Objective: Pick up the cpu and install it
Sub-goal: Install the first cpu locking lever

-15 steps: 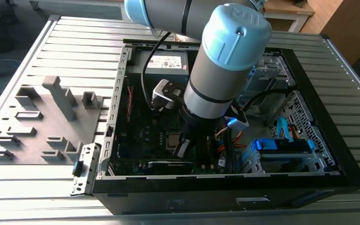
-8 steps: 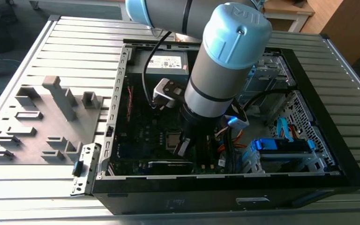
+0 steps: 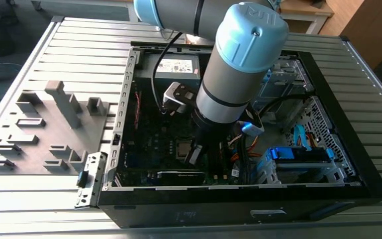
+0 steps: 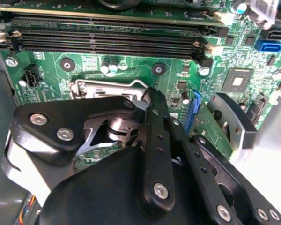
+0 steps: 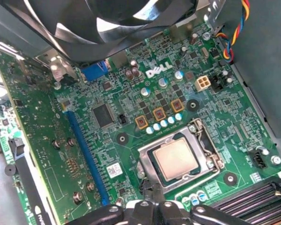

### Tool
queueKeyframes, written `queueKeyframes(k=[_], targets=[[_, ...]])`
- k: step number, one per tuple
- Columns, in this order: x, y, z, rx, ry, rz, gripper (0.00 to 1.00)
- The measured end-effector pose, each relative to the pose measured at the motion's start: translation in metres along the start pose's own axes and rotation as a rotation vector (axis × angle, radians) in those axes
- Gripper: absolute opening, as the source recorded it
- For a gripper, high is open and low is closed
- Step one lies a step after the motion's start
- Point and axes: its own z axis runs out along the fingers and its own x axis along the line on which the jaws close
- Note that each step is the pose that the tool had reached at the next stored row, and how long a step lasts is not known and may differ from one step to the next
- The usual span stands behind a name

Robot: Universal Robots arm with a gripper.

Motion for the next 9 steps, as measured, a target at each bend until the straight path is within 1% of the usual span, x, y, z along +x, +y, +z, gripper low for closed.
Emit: queueKeyframes(k=[5,9], targets=[[0.0003,0.0,-0.0002,-0.0001,0.0002,0.0,0.11],[0.0028,-0.0012,-0.0001,-0.0005,-0.0007,0.0,0.11]])
